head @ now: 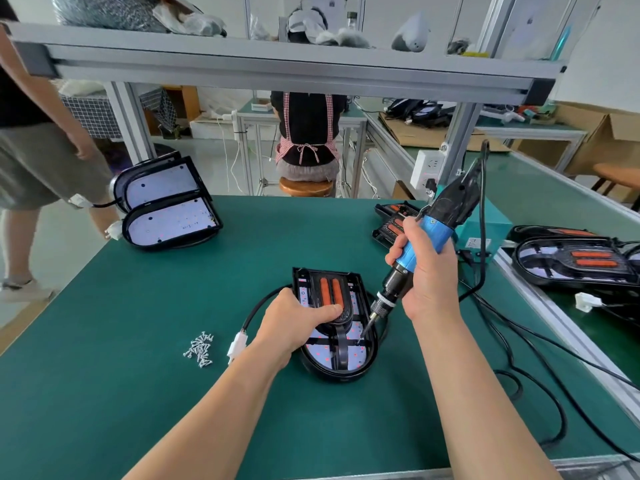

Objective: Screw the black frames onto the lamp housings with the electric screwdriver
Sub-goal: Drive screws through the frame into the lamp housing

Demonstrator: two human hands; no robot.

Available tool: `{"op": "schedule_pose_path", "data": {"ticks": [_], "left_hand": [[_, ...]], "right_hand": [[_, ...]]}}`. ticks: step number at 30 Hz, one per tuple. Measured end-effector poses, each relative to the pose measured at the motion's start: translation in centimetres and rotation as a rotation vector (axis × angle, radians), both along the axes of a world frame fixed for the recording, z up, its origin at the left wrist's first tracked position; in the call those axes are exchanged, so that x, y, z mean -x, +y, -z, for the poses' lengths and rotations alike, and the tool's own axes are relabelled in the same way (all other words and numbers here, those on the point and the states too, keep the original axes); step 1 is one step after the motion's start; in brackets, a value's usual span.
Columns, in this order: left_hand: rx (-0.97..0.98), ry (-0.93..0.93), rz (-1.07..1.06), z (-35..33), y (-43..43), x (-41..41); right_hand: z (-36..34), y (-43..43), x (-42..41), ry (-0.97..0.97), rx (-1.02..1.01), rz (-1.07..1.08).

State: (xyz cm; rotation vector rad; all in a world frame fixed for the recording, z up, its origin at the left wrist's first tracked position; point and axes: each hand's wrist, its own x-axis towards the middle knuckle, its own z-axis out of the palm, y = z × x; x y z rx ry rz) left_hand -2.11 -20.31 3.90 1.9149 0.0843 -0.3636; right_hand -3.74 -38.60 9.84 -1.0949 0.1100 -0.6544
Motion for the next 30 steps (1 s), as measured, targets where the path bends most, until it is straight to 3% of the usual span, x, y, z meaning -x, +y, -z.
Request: {"op": "schedule_pose_path", "data": {"ticks": [30], "left_hand": [[0.006, -0.005, -0.031, 0.0, 0.0, 0.3]], "right_hand": [[-0.2, 1.3, -0.2, -0.058, 0.195, -0.123]]}}
